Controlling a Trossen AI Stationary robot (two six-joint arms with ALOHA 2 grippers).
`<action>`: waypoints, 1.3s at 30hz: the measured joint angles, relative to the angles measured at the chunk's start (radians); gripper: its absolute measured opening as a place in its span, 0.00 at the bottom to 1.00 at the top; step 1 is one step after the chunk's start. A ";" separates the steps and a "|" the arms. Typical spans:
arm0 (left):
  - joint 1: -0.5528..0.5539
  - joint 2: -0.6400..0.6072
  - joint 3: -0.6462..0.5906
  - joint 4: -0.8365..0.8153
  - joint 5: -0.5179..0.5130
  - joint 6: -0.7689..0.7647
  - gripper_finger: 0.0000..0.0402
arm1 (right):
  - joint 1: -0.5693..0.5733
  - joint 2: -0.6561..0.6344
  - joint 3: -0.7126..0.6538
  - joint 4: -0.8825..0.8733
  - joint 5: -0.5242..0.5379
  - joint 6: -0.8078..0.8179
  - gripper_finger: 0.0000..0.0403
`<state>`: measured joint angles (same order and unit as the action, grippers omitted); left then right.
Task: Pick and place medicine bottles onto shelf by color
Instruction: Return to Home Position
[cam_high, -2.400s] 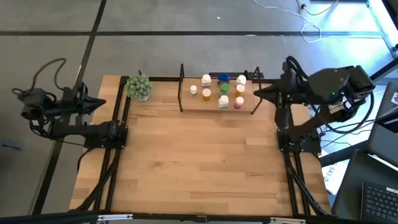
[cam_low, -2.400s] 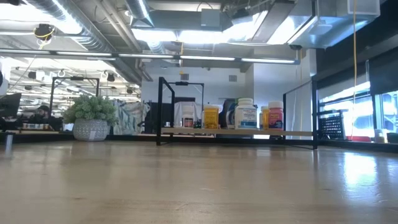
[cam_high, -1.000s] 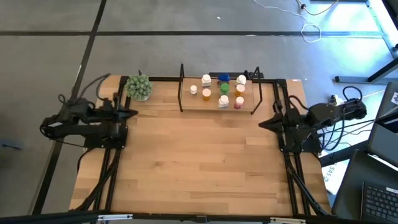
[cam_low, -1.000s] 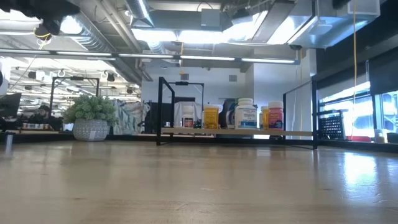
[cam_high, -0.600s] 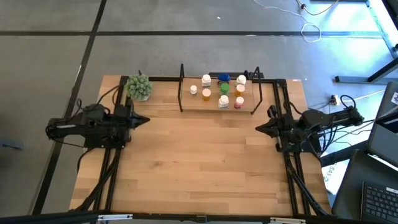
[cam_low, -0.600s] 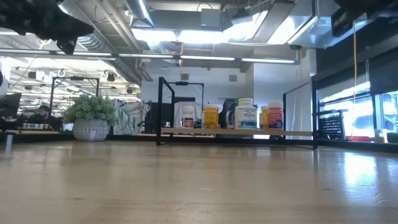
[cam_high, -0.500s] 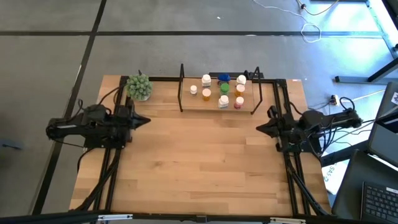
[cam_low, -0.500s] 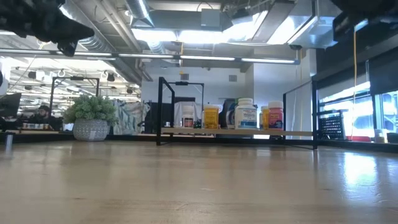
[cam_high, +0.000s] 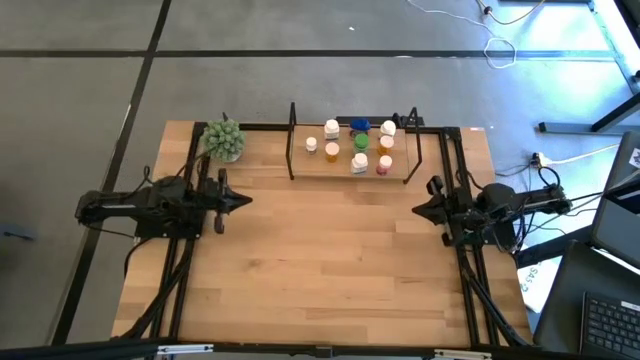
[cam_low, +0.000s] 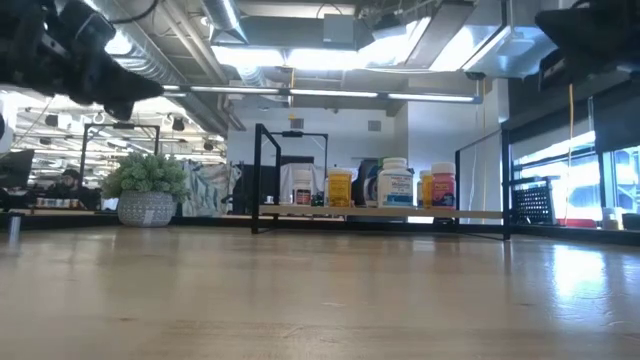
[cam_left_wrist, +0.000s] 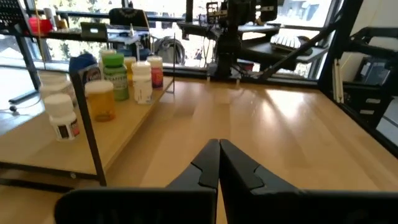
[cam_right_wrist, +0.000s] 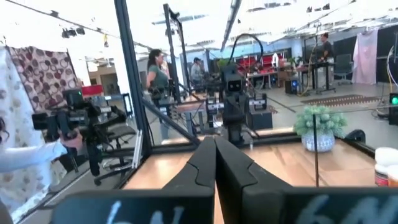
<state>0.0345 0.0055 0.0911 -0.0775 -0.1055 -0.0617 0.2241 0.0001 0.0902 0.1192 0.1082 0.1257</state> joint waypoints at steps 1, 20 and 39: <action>0.000 0.000 -0.015 0.011 0.000 0.001 0.00 | 0.000 0.001 -0.010 0.004 0.000 0.000 0.00; 0.000 0.002 -0.083 0.097 0.068 -0.008 0.00 | 0.000 0.004 -0.084 -0.040 0.085 -0.050 0.04; 0.000 0.002 -0.083 0.095 0.067 -0.007 0.00 | 0.000 0.004 -0.084 -0.050 0.100 -0.056 0.06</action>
<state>0.0345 0.0071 0.0082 0.0170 -0.0383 -0.0685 0.2245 0.0040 0.0067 0.0692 0.2085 0.0700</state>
